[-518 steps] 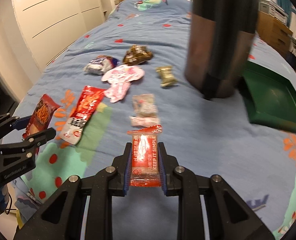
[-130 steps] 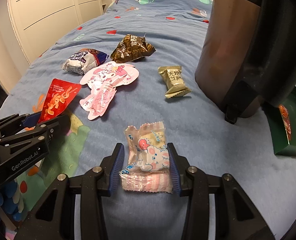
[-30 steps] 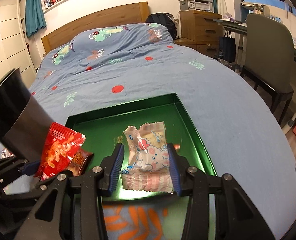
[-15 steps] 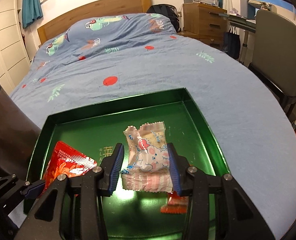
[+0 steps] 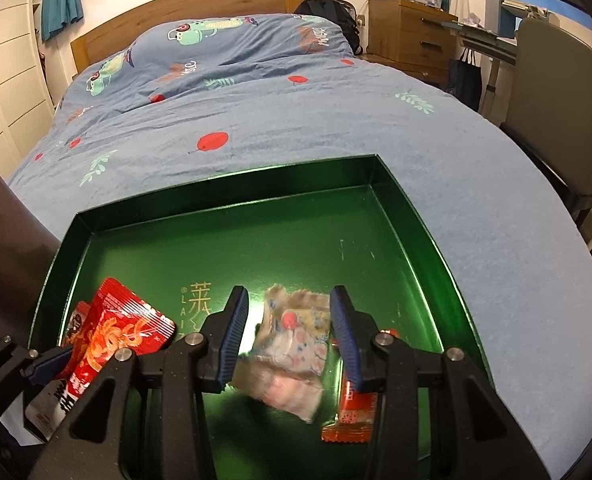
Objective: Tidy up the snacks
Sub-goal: 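Lower both snacks into the green tray and open both tools, then move both open tools back from the tray toward the remaining snacks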
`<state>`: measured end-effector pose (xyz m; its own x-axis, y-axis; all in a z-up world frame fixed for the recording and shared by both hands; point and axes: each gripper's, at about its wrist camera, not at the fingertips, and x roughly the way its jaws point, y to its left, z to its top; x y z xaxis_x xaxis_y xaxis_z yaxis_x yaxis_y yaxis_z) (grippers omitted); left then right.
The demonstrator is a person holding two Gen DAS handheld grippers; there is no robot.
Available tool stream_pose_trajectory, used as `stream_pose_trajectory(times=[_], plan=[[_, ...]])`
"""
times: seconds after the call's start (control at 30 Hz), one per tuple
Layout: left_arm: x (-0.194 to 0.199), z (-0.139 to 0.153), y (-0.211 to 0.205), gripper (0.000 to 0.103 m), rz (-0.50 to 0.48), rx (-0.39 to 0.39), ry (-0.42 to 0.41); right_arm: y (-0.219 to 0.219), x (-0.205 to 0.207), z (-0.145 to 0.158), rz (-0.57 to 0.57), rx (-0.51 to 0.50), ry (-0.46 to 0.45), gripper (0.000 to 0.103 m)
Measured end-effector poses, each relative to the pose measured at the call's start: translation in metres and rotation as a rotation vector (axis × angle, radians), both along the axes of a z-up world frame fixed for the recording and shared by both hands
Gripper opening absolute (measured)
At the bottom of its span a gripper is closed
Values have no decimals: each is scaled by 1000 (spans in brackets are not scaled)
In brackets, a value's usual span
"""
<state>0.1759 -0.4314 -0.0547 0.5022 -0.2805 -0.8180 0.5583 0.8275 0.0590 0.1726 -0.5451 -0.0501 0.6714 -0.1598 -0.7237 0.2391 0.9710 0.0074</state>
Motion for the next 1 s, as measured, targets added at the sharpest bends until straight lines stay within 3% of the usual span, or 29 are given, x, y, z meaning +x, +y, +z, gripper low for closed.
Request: stream_pose_trajectory(times=[0.57, 1.0], plan=[[-10, 6, -1, 43, 1, 30, -29, 2, -10, -6, -1, 8, 32, 103], [-33, 42, 11, 58, 0, -13, -73, 2, -51, 34, -47, 15, -10, 103]])
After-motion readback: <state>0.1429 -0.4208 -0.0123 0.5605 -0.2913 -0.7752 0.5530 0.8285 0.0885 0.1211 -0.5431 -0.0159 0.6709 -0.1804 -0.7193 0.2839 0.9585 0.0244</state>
